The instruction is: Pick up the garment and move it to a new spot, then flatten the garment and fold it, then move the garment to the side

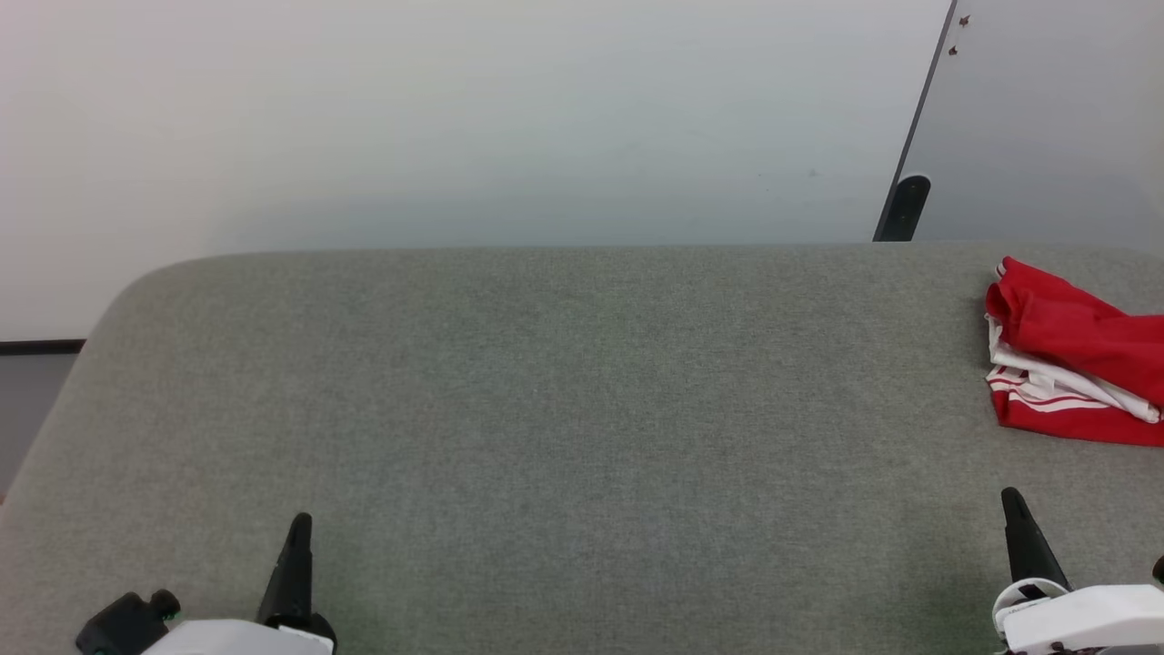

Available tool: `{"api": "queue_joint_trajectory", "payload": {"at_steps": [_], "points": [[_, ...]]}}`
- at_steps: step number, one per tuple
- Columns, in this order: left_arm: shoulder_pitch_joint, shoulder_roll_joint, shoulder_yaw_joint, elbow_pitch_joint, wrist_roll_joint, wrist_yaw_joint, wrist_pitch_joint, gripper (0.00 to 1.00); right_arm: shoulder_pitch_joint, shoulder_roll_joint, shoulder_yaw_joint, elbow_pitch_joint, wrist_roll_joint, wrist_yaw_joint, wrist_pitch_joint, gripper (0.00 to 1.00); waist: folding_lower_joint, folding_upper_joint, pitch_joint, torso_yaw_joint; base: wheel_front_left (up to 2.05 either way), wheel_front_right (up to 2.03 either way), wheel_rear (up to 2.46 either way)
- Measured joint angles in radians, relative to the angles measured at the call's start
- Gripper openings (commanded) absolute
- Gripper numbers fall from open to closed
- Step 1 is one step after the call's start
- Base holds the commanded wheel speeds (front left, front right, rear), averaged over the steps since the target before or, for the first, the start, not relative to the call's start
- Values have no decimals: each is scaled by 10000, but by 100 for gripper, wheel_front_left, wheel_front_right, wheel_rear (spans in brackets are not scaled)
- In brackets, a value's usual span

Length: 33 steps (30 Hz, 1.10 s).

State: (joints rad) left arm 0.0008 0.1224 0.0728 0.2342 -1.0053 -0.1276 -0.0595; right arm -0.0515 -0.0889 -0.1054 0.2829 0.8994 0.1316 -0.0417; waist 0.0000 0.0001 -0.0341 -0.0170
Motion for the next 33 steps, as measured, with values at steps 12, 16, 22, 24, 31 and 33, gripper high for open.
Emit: {"api": "queue_joint_trajectory", "payload": {"at_steps": [12, 16, 22, 24, 31, 33], "points": [[-206, -153, 86, 23, -1227, 0, 349, 0, -156, 75, -15, -69, 1473, -2, 332, 0, 0, 0, 58, 26, 0, 0, 0], [-258, -198, 113, 27, -1607, 0, 460, 0, -189, 98, -19, -102, 1881, -2, 422, 0, 0, 0, 78, 36, 0, 0, 0], [-370, -261, 153, 33, -2132, 0, 639, 0, -199, 132, -25, -128, 2533, -2, 562, 0, 0, 0, 107, 49, 0, 0, 0], [-381, -284, 165, 40, -2339, 0, 683, 0, -202, 144, -27, -140, 2757, -2, 604, 0, 0, 0, 117, 53, 0, 0, 0], [-490, -349, 207, 52, -2926, 0, 855, 0, -260, 180, -36, -173, 3434, -2, 759, 0, 0, 0, 151, 69, 0, 0, 0], [-536, -370, 217, 58, -3081, 0, 894, 0, -303, 192, -38, -184, 3595, -2, 809, 0, 0, 0, 160, 73, 0, 0, 0]]}}
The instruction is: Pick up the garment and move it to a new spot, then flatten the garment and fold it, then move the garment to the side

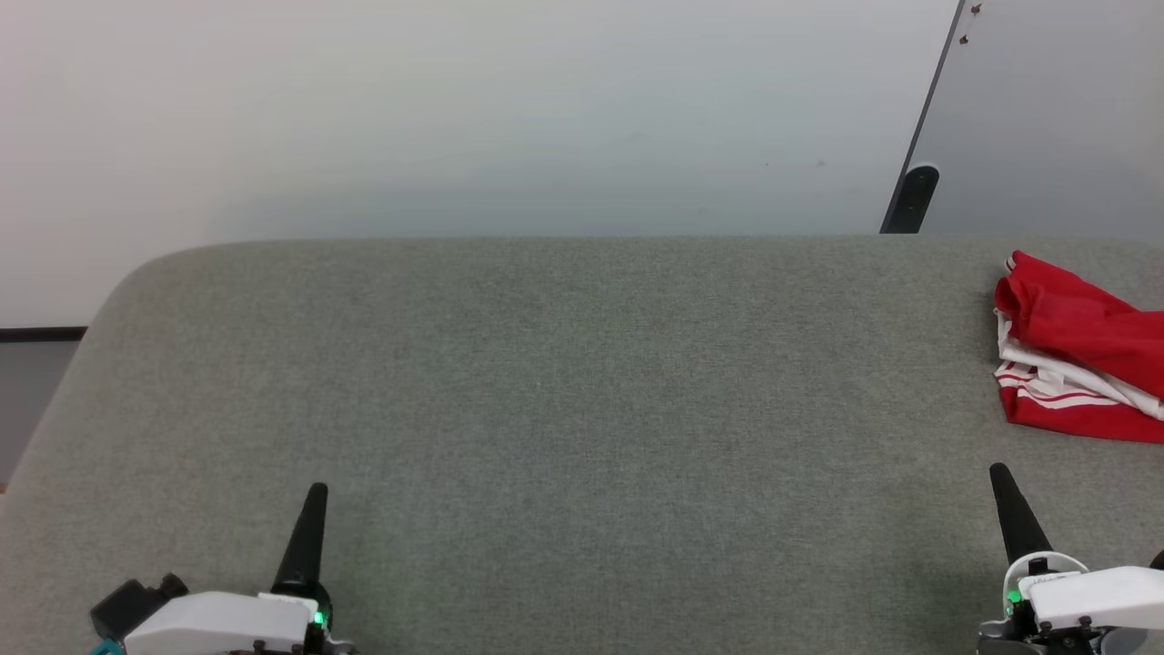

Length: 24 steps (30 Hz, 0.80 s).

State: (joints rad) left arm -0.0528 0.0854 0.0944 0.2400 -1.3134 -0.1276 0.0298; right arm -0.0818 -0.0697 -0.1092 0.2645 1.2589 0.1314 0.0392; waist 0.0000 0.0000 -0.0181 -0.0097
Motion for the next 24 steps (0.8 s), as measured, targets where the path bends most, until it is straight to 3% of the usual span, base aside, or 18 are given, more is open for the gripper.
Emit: {"api": "queue_joint_trajectory", "payload": {"at_steps": [24], "points": [[-306, -209, 109, 27, -1762, -2, 502, 0, -108, 111, -27, -109, 2104, 0, 441, 0, 0, 0, 117, 53, 0, 0, 0]]}}
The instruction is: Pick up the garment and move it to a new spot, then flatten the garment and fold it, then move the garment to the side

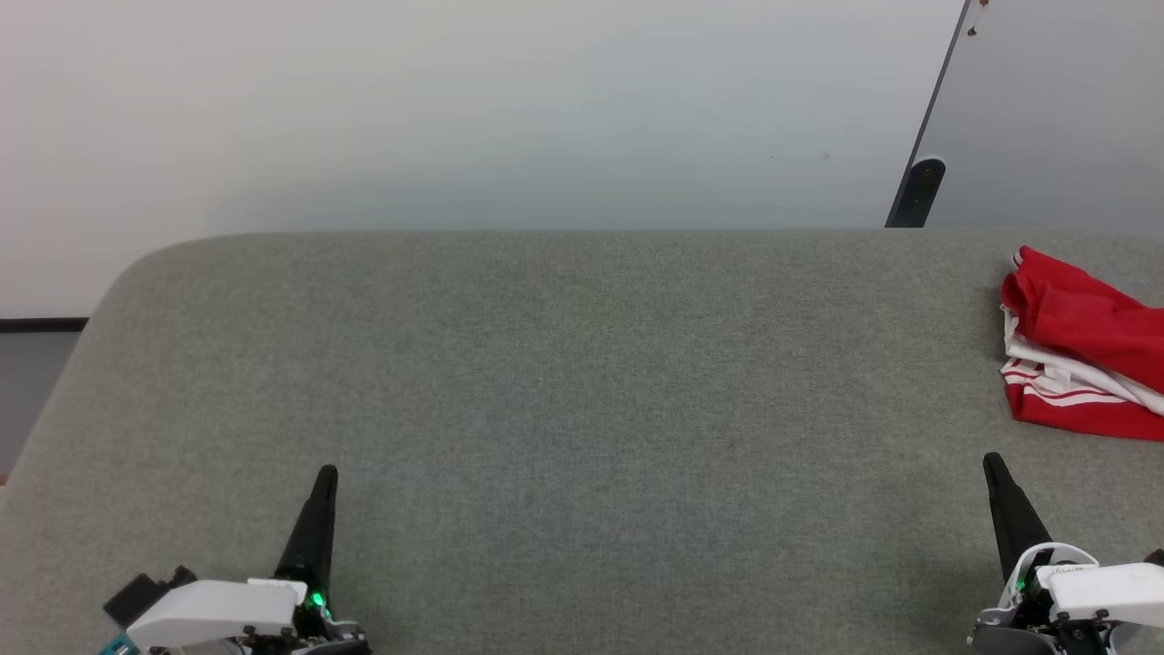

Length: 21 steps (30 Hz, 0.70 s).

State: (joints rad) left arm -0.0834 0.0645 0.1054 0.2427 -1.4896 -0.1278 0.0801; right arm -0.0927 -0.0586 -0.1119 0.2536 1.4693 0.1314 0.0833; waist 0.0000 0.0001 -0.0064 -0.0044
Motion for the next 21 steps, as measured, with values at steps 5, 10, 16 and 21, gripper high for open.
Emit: {"api": "queue_joint_trajectory", "payload": {"at_steps": [5, 10, 16, 21], "points": [[-58, -38, 19, 10, -301, 0, 92, 0, -33, 17, -4, -23, 345, 0, 75, 0, 0, 0, 24, 11, 0, 0, 0], [-110, -77, 40, 15, -631, 0, 174, 0, -49, 38, -8, -36, 736, 0, 157, 0, 0, 0, 49, 22, 0, 0, 0], [-188, -119, 67, 21, -974, 0, 268, 0, -66, 54, -13, -54, 1137, 0, 263, 0, 0, 0, 78, 35, 0, 0, 0], [-208, -146, 79, 25, -1216, 0, 343, 0, -150, 71, -17, -79, 1417, 0, 314, 0, 0, 0, 96, 44, 0, 0, 0]]}}
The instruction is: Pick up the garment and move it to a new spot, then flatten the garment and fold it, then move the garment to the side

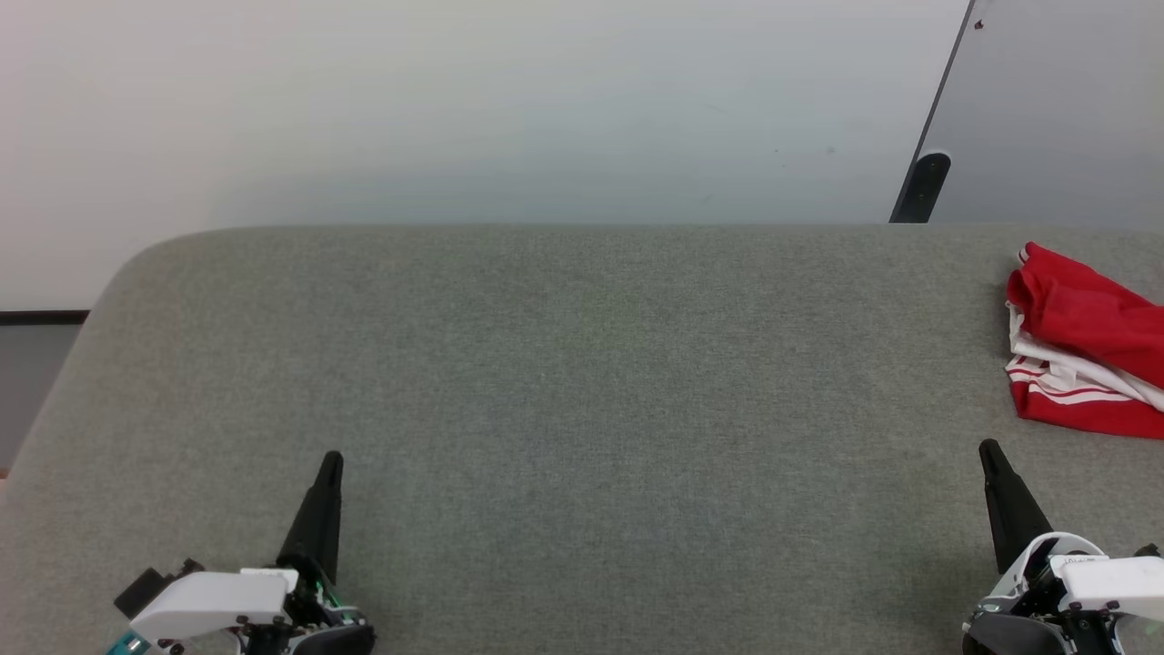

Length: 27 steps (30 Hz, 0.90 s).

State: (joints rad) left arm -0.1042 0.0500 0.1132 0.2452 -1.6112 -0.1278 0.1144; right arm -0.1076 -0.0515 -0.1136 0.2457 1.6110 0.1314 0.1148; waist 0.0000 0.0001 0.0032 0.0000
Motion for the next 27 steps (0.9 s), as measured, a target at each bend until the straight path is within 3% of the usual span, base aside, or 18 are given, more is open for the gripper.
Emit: {"api": "queue_joint_trajectory", "payload": {"at_steps": [27], "points": [[-5, -2, 0, 0, 0, 0, -2, 0, 1, 2, -2, 0, 0, 0, 0, 0, 0, 0, 0, 0, 0, 0, 0]]}}
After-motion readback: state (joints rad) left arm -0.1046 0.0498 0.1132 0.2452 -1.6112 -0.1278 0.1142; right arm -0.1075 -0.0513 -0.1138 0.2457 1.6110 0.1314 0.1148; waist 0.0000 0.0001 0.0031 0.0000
